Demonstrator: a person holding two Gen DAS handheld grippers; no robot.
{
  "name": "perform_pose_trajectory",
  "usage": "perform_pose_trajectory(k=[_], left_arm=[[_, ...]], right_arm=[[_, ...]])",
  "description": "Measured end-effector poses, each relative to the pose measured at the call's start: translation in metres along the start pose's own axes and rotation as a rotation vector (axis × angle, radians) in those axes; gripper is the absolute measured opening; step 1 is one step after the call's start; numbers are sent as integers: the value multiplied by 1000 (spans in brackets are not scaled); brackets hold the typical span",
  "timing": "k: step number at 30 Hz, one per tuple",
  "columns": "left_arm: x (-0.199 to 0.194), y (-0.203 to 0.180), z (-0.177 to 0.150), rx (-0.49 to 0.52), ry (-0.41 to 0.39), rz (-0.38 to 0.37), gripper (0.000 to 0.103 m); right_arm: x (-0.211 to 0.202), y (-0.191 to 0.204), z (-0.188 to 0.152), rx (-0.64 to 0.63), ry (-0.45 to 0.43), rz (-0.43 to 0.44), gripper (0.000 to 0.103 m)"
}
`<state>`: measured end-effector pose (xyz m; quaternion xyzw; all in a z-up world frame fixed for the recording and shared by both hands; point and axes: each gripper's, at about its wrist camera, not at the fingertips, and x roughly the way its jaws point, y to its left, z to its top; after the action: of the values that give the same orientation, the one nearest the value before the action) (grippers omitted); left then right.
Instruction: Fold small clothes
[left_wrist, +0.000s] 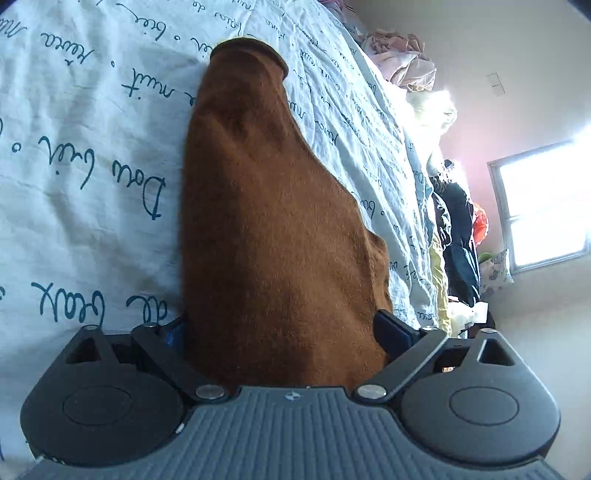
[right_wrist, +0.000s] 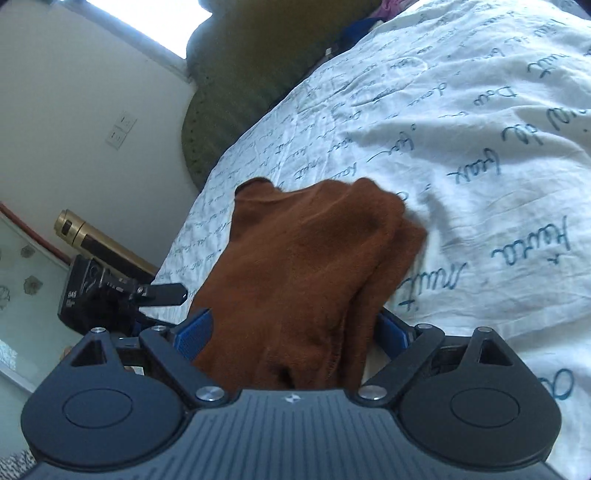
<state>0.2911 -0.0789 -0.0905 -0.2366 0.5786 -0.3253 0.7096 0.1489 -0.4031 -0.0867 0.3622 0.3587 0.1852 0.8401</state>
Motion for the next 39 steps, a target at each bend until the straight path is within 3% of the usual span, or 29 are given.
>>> perform_pose_trajectory(k=[1,2,6,10,14,18,22,24,25,26,27,29,31,33,34,35,36,37,38,39], left_arm=[[2,-1,-1,12,5,30,66],[2,-1,-1,22,7,62,41],[-2,-5,2,77,-15,116,33],[-10,-47,-14,296,-121,280,29],[-31,-87,-33,528,-298,446,28],[-59,-94,-21,558,-372,508,29],[-56,-55,10,466,-302,520,34],[-42,-22,23,409,-219,518,38],[-43,-8,24,362,-209,509,49],[-53,0,21,319,-226,469,52],[-64,4,15,288,-230,422,52],[-85,6,0,275,-216,352,75],[-99,9,-21,269,-219,307,86],[-97,18,-35,230,-185,282,84],[-93,27,-38,183,-162,274,70],[-87,35,-42,144,-138,256,46],[-83,41,-43,121,-133,245,37],[-83,44,-46,99,-155,247,31],[-84,44,-46,81,-158,243,25],[-87,42,-46,72,-162,247,24]], right_arm=[[4,5,-3,-16,13,-26,36],[9,8,-4,-27,31,-62,32],[9,23,-8,-90,4,-114,30],[11,60,-7,-243,-24,-202,27],[14,94,2,-321,-65,-198,27],[29,118,19,-342,-103,-163,27],[65,114,36,-299,-79,-151,27],[89,104,33,-291,-13,-170,33],[100,98,28,-292,9,-211,43],[106,94,24,-285,33,-238,59],[105,92,21,-269,30,-239,65],[88,95,11,-264,-4,-206,84],[72,94,0,-270,8,-188,84],[57,88,-12,-265,12,-167,84],[54,82,-16,-233,26,-141,84],[53,77,-19,-214,35,-120,83],[53,75,-23,-216,36,-108,81],[53,74,-27,-230,26,-105,52],[54,75,-31,-239,14,-107,11],[58,74,-33,-229,19,-108,12]])
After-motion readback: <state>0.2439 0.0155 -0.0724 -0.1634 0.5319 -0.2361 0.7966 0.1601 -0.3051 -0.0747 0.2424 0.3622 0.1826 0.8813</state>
